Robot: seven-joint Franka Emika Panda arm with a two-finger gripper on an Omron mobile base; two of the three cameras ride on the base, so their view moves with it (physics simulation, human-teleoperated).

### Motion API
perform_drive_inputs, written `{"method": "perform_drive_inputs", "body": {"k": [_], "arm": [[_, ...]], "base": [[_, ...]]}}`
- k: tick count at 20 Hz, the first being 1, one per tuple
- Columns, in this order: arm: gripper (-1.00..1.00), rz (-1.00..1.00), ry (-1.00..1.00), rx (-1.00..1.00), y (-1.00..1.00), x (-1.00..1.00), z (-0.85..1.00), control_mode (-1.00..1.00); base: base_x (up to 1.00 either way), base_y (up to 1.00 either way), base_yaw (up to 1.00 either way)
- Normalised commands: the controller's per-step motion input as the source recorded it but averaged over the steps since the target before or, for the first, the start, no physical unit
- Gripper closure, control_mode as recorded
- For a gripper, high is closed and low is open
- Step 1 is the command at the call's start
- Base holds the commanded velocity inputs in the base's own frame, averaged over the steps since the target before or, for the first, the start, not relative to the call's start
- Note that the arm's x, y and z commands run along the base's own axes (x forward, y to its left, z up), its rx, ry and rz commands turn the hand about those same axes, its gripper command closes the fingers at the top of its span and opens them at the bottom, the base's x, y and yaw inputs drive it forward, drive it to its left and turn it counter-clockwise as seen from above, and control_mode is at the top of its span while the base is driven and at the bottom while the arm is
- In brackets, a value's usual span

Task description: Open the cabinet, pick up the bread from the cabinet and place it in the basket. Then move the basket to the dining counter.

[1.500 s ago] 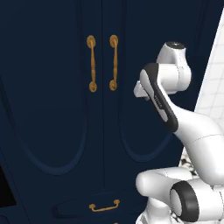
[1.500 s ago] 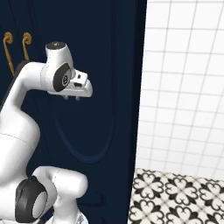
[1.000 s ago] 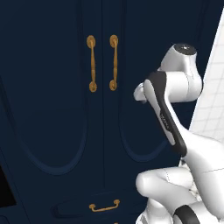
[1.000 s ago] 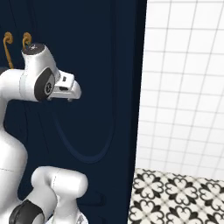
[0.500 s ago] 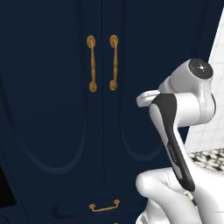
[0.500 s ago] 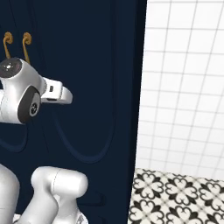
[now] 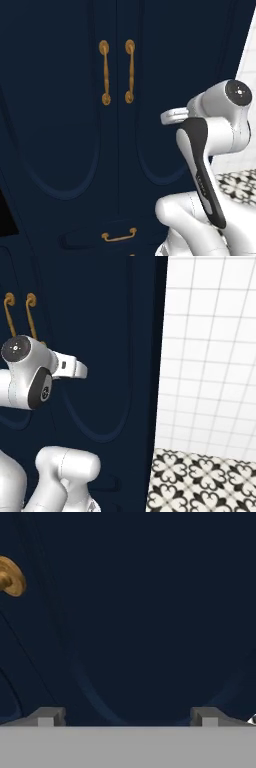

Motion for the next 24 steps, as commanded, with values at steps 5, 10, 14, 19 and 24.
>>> {"method": "perform_drive_inputs", "body": {"k": [5, 10, 14, 19, 24], "arm": [[-1.0, 0.0, 0.0, 0.0, 0.0, 0.0, 0.0, 1.0], [-1.0, 0.0, 0.0, 0.0, 0.0, 0.0, 0.0, 1.0], [-1.0, 0.0, 0.0, 0.0, 0.0, 0.0, 0.0, 1.0], [-1.0, 0.0, 0.0, 0.0, 0.0, 0.0, 0.0, 1.0], [-1.0, 0.0, 0.0, 0.0, 0.0, 0.0, 0.0, 1.0]], "base": [[-0.53, 0.81, 0.0], [-0.3, 0.64, 0.0], [-0.1, -0.02, 0.0], [-0.58, 0.0, 0.0], [-0.56, 0.0, 0.0]]}}
